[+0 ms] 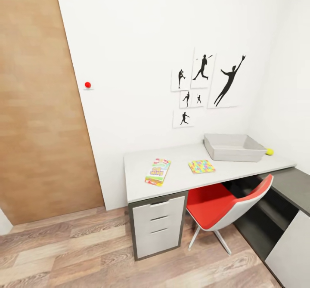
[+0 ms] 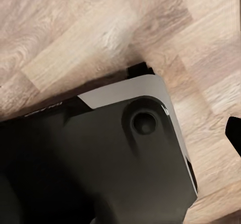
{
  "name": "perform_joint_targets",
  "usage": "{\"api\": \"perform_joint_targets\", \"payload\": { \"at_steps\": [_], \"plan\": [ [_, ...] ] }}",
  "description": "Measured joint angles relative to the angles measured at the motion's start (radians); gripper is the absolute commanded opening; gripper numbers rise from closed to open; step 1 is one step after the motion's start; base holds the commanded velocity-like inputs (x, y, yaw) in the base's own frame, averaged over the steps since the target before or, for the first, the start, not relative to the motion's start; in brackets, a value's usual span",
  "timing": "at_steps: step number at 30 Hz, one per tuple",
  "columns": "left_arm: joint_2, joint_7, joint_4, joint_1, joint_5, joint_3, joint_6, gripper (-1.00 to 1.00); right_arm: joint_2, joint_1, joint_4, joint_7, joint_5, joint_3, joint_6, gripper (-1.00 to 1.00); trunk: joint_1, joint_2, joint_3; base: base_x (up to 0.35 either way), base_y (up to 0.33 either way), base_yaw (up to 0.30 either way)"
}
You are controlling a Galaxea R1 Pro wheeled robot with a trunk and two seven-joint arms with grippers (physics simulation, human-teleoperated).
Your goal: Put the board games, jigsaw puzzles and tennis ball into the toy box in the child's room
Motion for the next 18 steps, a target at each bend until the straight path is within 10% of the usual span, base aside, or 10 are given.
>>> {"api": "perform_joint_targets", "payload": {
  "at_steps": [18],
  "plan": [
    [0.001,-0.007,0.001,0.0,0.003,0.001,0.0,1.0,-0.031,0.014,0.0,0.002,-0.078,0.002,-0.008,1.0,-0.069,0.126,0.048,-0.093,0.0,-0.263]
  ]
}}
